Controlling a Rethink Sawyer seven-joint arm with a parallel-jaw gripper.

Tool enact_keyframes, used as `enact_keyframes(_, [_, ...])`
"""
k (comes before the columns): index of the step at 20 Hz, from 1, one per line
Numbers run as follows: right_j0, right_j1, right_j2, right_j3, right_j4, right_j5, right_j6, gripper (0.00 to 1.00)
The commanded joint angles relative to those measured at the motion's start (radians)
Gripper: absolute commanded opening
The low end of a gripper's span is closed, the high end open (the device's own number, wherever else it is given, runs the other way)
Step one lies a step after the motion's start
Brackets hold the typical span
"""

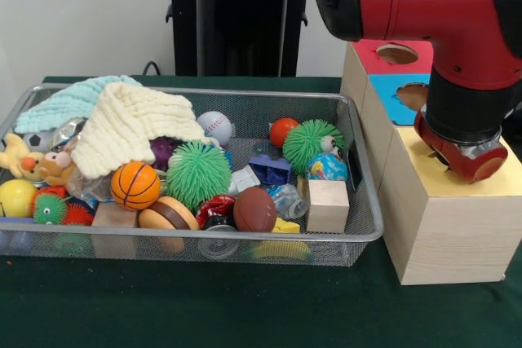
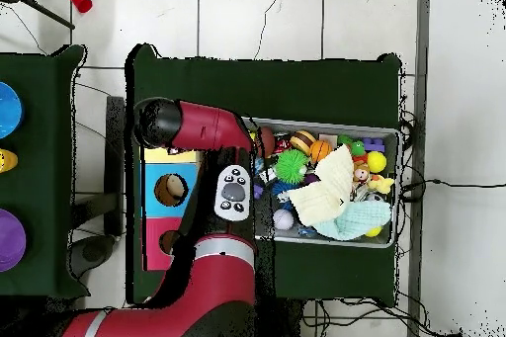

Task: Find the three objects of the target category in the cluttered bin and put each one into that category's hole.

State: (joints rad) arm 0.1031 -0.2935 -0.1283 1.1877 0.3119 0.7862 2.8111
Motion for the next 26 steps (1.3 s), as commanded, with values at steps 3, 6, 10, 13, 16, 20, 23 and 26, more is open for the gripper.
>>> enact_keyframes(3, [-0.090, 0.063, -0.030, 0.051, -0.159, -0.141, -0.083, 0.00])
enact_keyframes(6, [-0.088, 0.045, -0.036, 0.037, -0.175, -0.101, -0.086, 0.00])
enact_keyframes(10, [-0.068, 0.061, -0.063, 0.007, -0.203, -0.105, -0.050, 0.00])
enact_keyframes(13, [-0.054, 0.069, -0.079, -0.012, -0.219, -0.101, -0.025, 0.00])
enact_keyframes(16, [-0.042, 0.075, -0.107, -0.031, -0.241, -0.136, 0.004, 0.00])
enact_keyframes(20, [-0.066, 0.046, -0.070, 0.000, -0.226, -0.167, 0.001, 0.00])
enact_keyframes(23, [-0.105, 0.004, 0.002, 0.059, -0.195, -0.195, -0.031, 0.00])
enact_keyframes(26, [-0.115, -0.021, 0.029, 0.085, -0.184, -0.186, -0.044, 0.00])
